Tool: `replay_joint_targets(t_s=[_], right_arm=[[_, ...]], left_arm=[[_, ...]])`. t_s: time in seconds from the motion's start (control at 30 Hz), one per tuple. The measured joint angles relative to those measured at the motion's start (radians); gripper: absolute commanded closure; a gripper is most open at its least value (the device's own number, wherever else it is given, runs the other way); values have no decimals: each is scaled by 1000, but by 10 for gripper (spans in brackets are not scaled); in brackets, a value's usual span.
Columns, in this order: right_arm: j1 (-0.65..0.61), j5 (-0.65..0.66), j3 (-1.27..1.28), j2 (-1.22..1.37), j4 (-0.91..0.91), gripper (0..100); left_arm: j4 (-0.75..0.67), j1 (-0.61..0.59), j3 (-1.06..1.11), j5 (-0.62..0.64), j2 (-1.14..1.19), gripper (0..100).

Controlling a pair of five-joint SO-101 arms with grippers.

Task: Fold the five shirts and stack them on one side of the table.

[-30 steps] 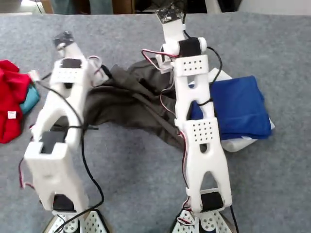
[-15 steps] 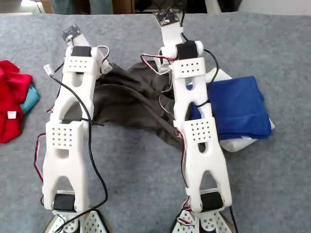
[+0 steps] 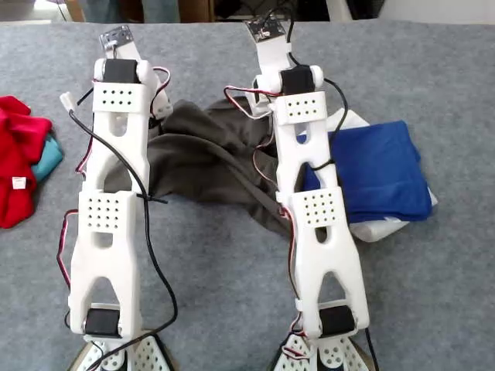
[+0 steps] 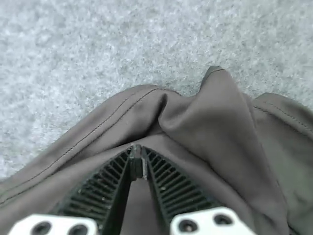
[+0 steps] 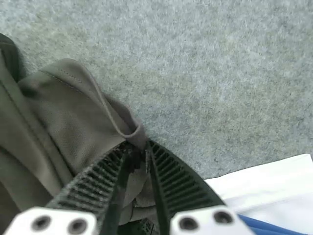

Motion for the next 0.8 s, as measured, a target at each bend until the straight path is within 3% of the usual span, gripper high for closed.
replay_joint_targets(t_s=[0.1,0.3,0.37,0.5,0.8], right_arm=[[0,0,0,0,0,982],[34,0,0,0,-15,982],[31,0,0,0,-15,982],[31,0,0,0,-15,982],[31,0,0,0,-15,982]], left_arm=[[-6,0,-8,74,0,691],[-64,5,35,141,69,720],[-86,11,58,141,115,769],[-98,14,46,144,169,982],[2,15,-164,140,172,972]])
